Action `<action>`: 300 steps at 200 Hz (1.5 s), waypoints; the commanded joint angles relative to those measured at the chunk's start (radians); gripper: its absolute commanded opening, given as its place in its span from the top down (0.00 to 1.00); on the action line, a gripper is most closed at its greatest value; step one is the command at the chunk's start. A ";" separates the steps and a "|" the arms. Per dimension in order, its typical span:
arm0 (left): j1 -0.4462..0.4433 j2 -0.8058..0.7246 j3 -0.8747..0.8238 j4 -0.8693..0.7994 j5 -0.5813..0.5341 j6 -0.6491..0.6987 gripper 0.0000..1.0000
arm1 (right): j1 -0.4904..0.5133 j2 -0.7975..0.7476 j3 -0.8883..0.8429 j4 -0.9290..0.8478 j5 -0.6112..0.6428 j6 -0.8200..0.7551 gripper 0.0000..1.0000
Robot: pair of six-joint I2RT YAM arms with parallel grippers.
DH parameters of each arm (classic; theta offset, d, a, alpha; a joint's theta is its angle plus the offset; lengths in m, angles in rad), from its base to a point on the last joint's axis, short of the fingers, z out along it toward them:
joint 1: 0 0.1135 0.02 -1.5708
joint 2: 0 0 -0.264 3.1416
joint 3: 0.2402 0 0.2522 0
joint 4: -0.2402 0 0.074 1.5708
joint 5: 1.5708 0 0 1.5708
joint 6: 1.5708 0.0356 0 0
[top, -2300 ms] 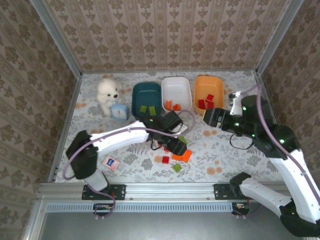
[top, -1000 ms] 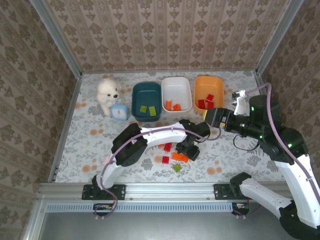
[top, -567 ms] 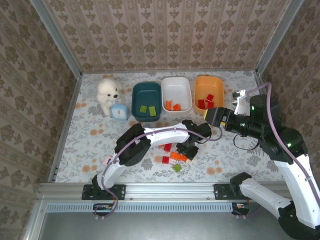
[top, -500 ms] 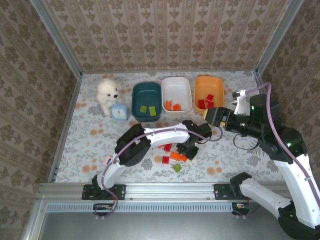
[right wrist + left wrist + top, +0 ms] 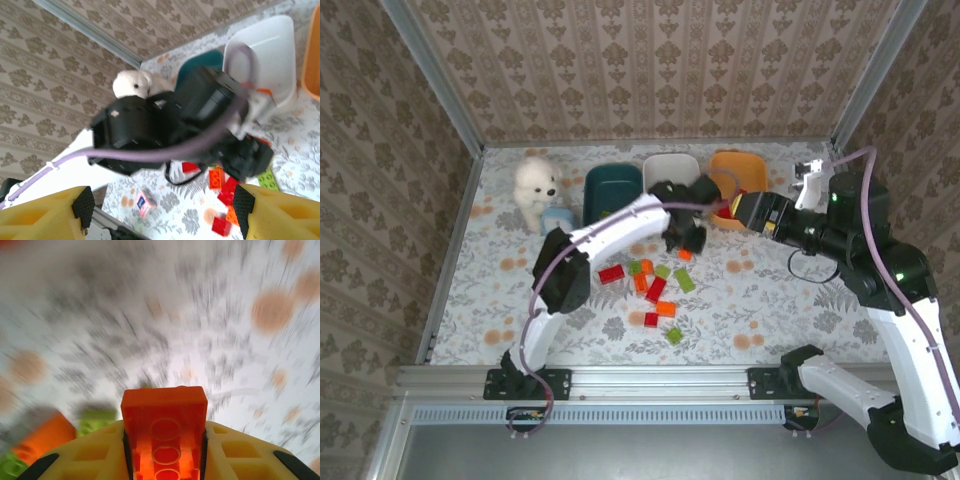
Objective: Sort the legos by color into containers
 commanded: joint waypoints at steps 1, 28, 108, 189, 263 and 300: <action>0.090 -0.015 0.109 0.000 0.041 0.019 0.66 | -0.011 0.040 0.005 0.062 -0.034 0.017 0.24; 0.184 0.072 0.209 0.106 0.084 0.034 0.66 | -0.016 0.118 -0.050 0.123 -0.084 0.054 0.24; 0.276 0.374 0.417 0.349 0.260 -0.016 0.67 | -0.019 0.277 -0.089 0.219 -0.114 0.076 0.24; 0.255 0.400 0.360 0.313 0.273 -0.024 0.63 | -0.033 0.277 -0.139 0.236 -0.110 0.095 0.24; 0.260 0.344 0.357 0.283 0.277 -0.043 0.43 | -0.033 0.273 -0.130 0.157 -0.077 0.026 0.24; 0.267 0.225 0.330 0.276 0.217 -0.083 0.43 | -0.034 0.255 -0.120 0.071 -0.024 -0.076 0.25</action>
